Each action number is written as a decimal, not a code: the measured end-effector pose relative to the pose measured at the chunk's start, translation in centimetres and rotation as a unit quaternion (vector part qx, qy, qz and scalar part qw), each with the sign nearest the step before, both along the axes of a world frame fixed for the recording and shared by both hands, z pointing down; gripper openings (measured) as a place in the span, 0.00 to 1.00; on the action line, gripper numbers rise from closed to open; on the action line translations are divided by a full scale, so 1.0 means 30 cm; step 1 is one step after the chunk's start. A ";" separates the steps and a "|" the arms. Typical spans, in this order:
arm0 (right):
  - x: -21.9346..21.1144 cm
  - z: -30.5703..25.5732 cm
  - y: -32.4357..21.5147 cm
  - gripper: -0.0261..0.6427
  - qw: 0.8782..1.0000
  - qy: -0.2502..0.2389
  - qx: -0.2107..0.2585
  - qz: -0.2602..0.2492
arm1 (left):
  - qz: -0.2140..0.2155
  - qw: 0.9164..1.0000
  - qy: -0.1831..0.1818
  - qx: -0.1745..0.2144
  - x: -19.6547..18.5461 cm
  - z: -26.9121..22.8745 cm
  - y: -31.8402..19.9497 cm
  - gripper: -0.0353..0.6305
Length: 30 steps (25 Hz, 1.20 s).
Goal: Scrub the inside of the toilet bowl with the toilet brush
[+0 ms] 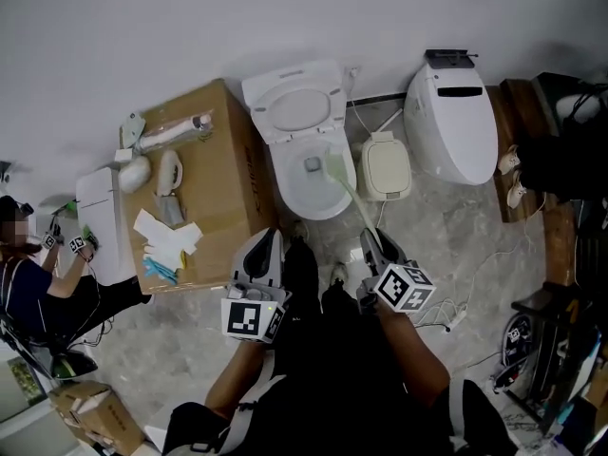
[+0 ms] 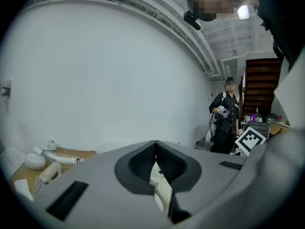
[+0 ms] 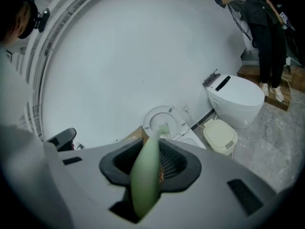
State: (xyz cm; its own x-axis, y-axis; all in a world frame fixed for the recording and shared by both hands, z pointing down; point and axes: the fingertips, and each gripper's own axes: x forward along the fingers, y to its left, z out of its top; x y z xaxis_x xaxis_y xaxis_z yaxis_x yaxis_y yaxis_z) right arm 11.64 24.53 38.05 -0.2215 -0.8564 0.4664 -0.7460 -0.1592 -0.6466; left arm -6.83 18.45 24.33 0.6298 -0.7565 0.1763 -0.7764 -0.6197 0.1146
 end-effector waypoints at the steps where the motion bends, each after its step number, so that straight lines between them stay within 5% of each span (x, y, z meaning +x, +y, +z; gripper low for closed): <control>1: -0.004 0.025 -0.038 0.21 1.000 -0.011 -0.009 0.008 | 0.004 1.000 0.000 -0.003 0.002 0.006 -0.042 0.07; 9: -0.051 0.253 -0.311 0.21 0.988 -0.103 -0.084 0.075 | 0.033 0.999 -0.001 -0.011 0.016 0.057 -0.372 0.07; 12: -0.074 0.354 -0.396 0.21 0.984 -0.107 -0.110 0.089 | 0.036 0.999 0.006 0.005 0.018 0.077 -0.490 0.07; 15: -0.089 0.478 -0.471 0.21 0.979 -0.108 -0.140 0.103 | 0.035 0.999 -0.016 -0.020 0.017 0.137 -0.586 0.07; 30: -0.229 1.065 -0.742 0.21 0.928 -0.192 -0.243 0.206 | 0.032 0.997 -0.011 -0.076 -0.006 0.425 -0.818 0.07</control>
State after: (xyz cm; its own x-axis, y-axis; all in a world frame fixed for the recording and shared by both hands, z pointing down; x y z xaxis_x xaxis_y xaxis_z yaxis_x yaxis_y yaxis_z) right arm 4.78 2.26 70.01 -0.1518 -0.6139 0.7747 -0.2851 -0.7233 -0.6290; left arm -7.00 -6.08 37.07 0.6700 -0.6792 0.2998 -0.7398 -0.6442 0.1940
